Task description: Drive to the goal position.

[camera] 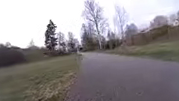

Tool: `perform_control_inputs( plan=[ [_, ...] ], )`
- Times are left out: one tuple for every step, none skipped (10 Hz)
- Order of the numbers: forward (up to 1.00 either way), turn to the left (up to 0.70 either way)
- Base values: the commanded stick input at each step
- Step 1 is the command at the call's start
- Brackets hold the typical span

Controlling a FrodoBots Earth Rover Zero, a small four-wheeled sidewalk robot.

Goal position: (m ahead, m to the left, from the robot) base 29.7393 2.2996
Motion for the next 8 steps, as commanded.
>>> perform_control_inputs(
  plan=[
    [0.7, 0.0],
    [0.7, 0.0],
    [0.7, 0.0],
    [0.7, 0.0],
    [0.7, 0.0],
    [0.7, 0.0],
    [0.7, 0.0],
    [0.7, 0.0]
  ],
)
